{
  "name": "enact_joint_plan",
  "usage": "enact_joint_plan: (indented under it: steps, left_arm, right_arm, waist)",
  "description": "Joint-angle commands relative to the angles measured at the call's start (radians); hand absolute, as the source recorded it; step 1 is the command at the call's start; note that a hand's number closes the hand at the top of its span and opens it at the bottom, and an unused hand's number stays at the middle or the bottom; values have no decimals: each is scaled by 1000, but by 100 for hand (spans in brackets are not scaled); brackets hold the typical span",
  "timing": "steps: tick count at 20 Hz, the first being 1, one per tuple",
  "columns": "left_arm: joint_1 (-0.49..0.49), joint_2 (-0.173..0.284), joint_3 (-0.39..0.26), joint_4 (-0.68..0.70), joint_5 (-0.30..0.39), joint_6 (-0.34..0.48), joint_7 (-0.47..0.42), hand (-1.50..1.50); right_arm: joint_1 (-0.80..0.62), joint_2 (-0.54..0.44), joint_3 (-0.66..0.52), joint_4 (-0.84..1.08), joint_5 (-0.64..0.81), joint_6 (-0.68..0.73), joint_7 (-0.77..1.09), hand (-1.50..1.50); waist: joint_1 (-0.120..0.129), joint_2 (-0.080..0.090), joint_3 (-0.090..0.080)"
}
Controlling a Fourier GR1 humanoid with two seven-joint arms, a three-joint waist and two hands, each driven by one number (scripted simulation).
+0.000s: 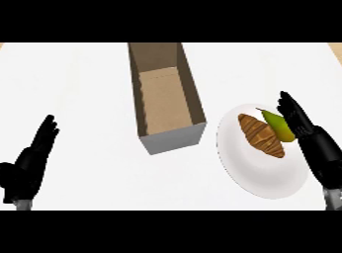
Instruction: Pick the croissant from the plate and place it in the cardboard box
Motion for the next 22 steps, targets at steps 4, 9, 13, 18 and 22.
enact_joint_plan:
  steps: [4,9,13,18,22]
  left_arm:
    - [-81,0,-34,14,-91,40,32,0]
    - [-87,14,-52,-39,-109,60,135,0]
    - [-97,-14,-47,-23,-149,69,149,0]
    - [-40,-2,-38,-73,-151,55,155,0]
    - [-73,-30,-65,-45,-180,71,169,0]
  right_arm:
    - [-235,38,61,-25,-6,184,-150,-150]
    - [-266,18,52,134,357,-47,-233,150]
    - [-267,120,-30,321,199,55,-496,-150]
    - [-360,-75,-32,368,329,185,-512,-150]
    - [-388,-229,36,275,498,207,-373,-150]
  waist:
    - [61,-4,8]
    - [53,-8,8]
    - [40,-9,7]
    - [47,-12,6]
    - [28,-16,3]
